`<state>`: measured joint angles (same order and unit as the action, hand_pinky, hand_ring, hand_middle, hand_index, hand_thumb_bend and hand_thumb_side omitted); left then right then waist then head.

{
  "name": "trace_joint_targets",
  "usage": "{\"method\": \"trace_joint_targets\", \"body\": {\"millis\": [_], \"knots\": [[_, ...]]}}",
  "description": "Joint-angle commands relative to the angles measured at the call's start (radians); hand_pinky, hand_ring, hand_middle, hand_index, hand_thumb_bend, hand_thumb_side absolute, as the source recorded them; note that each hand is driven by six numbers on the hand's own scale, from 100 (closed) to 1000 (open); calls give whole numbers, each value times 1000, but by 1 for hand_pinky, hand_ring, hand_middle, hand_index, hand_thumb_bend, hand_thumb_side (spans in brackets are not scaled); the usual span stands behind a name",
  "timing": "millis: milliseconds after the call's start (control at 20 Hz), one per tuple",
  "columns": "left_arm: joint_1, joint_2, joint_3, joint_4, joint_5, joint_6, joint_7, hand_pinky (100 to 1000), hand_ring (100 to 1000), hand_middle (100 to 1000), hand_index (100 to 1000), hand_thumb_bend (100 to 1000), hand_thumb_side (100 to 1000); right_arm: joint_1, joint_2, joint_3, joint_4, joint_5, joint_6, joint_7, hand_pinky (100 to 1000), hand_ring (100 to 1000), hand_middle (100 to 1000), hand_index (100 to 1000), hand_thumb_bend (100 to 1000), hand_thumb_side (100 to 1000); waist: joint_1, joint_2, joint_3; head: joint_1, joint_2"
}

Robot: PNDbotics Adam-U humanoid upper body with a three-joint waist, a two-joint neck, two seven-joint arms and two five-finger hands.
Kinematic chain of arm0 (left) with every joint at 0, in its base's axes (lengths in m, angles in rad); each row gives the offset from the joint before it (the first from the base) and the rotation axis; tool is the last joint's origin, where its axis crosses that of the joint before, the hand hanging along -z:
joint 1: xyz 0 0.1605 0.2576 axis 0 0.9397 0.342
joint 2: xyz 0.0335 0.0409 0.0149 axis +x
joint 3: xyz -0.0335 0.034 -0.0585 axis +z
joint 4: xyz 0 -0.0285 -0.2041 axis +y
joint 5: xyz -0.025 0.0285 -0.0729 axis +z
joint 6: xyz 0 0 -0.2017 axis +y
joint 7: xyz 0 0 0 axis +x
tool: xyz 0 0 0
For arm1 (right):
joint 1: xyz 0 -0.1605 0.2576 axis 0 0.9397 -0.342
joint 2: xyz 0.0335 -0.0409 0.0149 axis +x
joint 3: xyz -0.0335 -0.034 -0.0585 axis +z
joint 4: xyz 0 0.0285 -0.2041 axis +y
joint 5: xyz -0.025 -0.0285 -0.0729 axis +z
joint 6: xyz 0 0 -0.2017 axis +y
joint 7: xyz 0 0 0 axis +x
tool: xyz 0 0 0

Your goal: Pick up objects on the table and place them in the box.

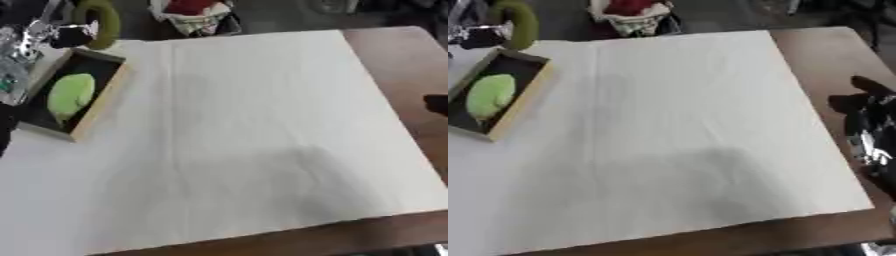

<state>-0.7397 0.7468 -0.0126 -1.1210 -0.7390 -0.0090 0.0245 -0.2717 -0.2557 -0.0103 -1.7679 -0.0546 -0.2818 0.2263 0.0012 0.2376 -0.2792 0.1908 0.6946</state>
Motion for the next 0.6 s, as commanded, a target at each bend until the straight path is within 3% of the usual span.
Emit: {"method": "trace_joint_targets", "body": {"millis": [50,100,150,350,600], "knots": [[-5,33,28,46,-34,17,17,480,744,518,652,100,189,-5,-23,-9,-10,5,1,-3,852,805,635,904,100,470,0,-22,4,-5,10],[-2,29,32,67,-39,20,24,491,756,536,669,100,100,-3,-23,-9,-10,5,1,-3,852,805,635,904,100,462,1,-23,6,-5,11],[0,25,35,87,-43,22,29,495,760,539,672,100,185,-2,-23,-9,-10,6,2,-3,852,805,635,904,100,470,2,-24,7,-5,13],[4,0,44,167,-49,28,52,515,792,571,700,100,185,2,-23,-10,-10,7,3,-2,852,805,636,904,100,470,4,-26,12,-5,17],[15,-27,39,217,-41,12,58,622,910,757,833,100,176,4,-20,-9,-10,7,4,-1,853,806,636,904,100,470,4,-29,14,-5,22]]}}
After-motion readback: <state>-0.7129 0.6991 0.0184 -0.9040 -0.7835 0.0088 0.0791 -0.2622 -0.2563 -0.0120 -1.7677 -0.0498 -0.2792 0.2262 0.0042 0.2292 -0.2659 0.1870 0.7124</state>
